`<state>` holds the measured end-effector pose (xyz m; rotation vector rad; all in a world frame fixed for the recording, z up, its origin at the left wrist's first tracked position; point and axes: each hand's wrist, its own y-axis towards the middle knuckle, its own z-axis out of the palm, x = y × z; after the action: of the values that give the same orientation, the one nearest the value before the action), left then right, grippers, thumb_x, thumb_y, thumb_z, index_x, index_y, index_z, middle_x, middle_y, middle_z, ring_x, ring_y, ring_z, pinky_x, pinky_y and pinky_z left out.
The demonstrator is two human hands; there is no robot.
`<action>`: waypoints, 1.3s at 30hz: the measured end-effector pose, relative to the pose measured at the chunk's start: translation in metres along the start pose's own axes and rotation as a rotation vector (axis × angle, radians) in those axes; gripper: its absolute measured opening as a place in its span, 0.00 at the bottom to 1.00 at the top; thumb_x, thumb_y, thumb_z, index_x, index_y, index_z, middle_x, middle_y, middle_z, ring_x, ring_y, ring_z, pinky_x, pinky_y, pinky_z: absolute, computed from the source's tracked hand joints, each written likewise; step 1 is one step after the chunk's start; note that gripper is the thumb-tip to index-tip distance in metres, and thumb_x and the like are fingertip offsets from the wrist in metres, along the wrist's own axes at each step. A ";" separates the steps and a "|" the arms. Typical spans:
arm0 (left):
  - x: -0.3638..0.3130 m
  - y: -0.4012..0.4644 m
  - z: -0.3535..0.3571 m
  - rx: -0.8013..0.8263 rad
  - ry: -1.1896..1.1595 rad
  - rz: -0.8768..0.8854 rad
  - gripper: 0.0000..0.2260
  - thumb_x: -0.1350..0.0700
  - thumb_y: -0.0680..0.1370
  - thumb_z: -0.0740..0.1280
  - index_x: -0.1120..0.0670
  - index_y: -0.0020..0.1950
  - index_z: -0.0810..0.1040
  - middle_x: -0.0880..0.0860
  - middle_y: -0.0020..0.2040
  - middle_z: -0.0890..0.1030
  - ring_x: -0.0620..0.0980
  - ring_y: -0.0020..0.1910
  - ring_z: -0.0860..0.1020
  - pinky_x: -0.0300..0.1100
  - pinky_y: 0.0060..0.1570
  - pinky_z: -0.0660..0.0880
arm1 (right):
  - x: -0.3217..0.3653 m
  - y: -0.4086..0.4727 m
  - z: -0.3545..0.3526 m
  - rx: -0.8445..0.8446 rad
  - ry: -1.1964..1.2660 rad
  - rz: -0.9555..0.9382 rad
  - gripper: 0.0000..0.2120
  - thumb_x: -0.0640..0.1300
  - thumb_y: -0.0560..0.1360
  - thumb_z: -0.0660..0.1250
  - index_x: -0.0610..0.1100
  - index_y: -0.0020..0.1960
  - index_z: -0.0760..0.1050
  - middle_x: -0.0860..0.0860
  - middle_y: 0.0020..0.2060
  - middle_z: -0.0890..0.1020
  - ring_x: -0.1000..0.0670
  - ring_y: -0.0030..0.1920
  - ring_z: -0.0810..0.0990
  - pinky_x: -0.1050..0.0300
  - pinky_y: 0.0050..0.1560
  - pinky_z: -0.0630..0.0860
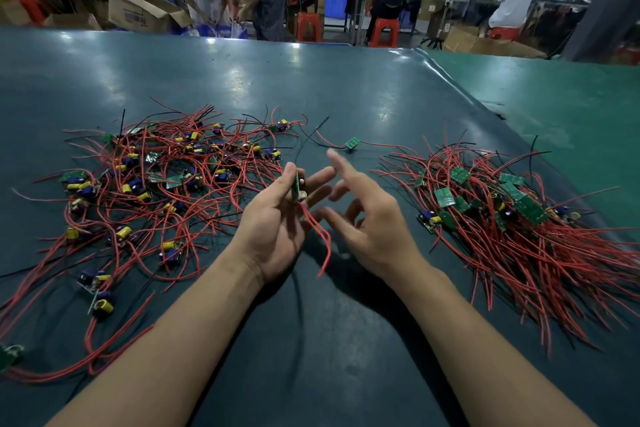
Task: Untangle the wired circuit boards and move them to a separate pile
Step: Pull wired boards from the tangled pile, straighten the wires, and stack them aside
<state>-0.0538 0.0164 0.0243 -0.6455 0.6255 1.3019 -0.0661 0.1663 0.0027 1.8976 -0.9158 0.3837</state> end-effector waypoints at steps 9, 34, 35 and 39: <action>0.015 0.004 0.007 -0.158 0.186 0.173 0.10 0.56 0.82 0.61 0.55 0.42 0.72 0.59 0.42 0.81 0.48 0.33 0.80 0.38 0.30 0.76 | 0.001 -0.001 0.003 -0.057 -0.092 -0.200 0.13 0.42 0.75 0.71 0.45 0.60 0.82 0.45 0.51 0.81 0.41 0.34 0.80 0.44 0.37 0.80; 0.023 0.001 0.008 -0.083 0.570 0.334 0.07 0.52 0.77 0.68 0.46 0.47 0.86 0.47 0.47 0.86 0.46 0.42 0.81 0.45 0.45 0.74 | 0.027 0.010 0.004 -0.334 0.923 0.767 0.03 0.42 0.75 0.70 0.45 0.45 0.84 0.50 0.29 0.81 0.56 0.20 0.68 0.67 0.19 0.62; 0.023 0.002 0.007 -0.114 0.563 0.324 0.07 0.53 0.78 0.68 0.45 0.45 0.86 0.47 0.43 0.85 0.45 0.40 0.80 0.43 0.44 0.74 | 0.026 0.010 0.003 -0.329 0.920 0.779 0.03 0.43 0.75 0.71 0.46 0.45 0.84 0.52 0.28 0.80 0.56 0.20 0.67 0.67 0.19 0.61; 0.023 0.004 0.008 -0.112 0.523 0.331 0.09 0.51 0.75 0.70 0.49 0.37 0.86 0.49 0.36 0.83 0.44 0.34 0.77 0.37 0.37 0.72 | 0.024 0.011 -0.001 -0.333 0.967 0.831 0.09 0.42 0.72 0.74 0.46 0.32 0.83 0.51 0.26 0.78 0.57 0.19 0.66 0.67 0.18 0.59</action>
<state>-0.0536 0.0383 0.0128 -1.0210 1.1279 1.4896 -0.0579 0.1543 0.0244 0.7513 -0.9382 1.3889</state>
